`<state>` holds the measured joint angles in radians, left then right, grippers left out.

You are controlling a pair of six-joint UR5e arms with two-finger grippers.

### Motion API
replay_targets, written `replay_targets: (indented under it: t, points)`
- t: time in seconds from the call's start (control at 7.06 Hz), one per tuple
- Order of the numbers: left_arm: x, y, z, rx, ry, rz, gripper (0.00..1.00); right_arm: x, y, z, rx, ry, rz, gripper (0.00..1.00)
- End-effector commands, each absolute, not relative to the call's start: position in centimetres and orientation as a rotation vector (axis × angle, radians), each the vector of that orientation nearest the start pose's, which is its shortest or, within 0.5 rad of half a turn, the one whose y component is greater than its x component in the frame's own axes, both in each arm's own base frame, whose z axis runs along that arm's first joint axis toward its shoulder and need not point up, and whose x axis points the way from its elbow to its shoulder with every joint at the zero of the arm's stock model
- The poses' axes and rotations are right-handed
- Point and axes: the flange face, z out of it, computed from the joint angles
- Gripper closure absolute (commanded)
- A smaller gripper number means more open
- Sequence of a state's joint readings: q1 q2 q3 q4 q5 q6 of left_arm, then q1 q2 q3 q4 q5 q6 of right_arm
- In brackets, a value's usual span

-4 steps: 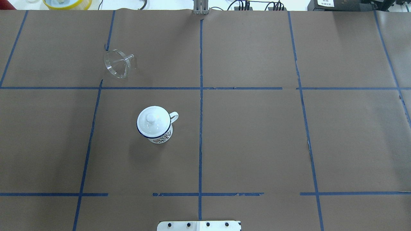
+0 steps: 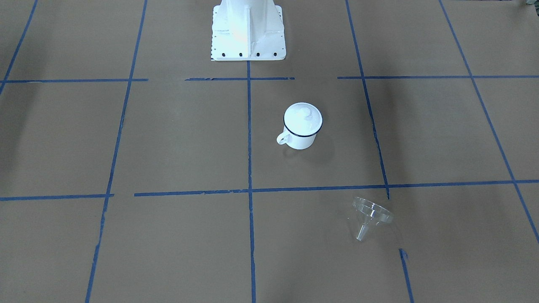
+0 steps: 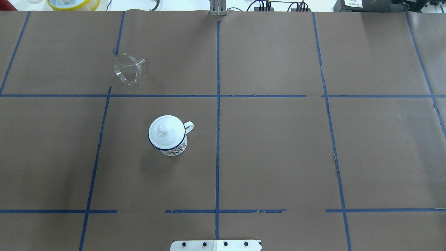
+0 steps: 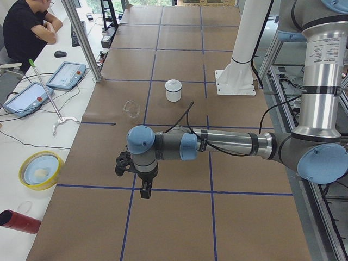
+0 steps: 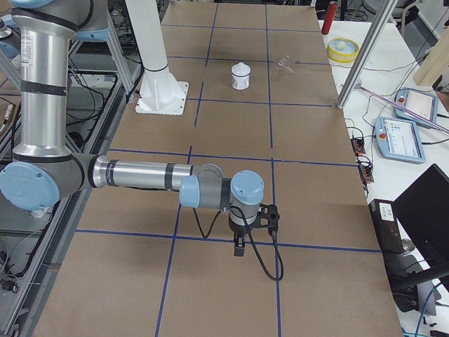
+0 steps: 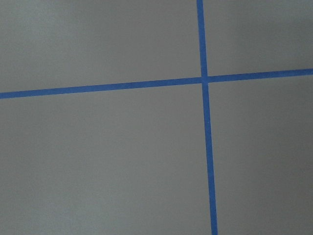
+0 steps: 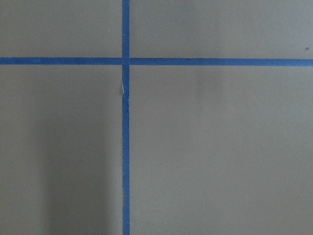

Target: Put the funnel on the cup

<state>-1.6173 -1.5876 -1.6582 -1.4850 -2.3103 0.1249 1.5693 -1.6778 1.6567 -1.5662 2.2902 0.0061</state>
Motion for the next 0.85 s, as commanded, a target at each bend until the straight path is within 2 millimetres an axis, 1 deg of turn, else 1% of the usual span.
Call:
replay_targets:
  t: [0.0, 0.14, 0.28, 0.42, 0.57, 0.71]
  points:
    - [-5.9, -52.6, 53.8, 0.157, 0.737, 0.079, 0.00, 6.7, -44.5, 67.0, -0.019, -0.719, 0.010, 0.00]
    - [-2.4, -53.4, 48.2, 0.200, 0.757, 0.091, 0.00, 6.7, -44.6, 66.9, -0.017, -0.719, 0.010, 0.00]
    - [0.4, -54.2, 43.5, 0.235, 0.776, 0.099, 0.00, 6.7, -44.5, 67.0, -0.019, -0.719, 0.010, 0.00]
    - [5.8, -55.5, 37.9, 0.255, 0.809, 0.122, 0.00, 6.7, -44.5, 67.0, -0.019, -0.719, 0.010, 0.00]
    - [10.1, -55.1, 34.5, 0.232, 0.844, 0.102, 0.00, 6.7, -44.5, 67.0, -0.019, -0.719, 0.010, 0.00]
    - [14.7, -54.8, 30.3, 0.226, 0.871, 0.127, 0.00, 6.7, -44.5, 67.0, -0.019, -0.719, 0.010, 0.00]
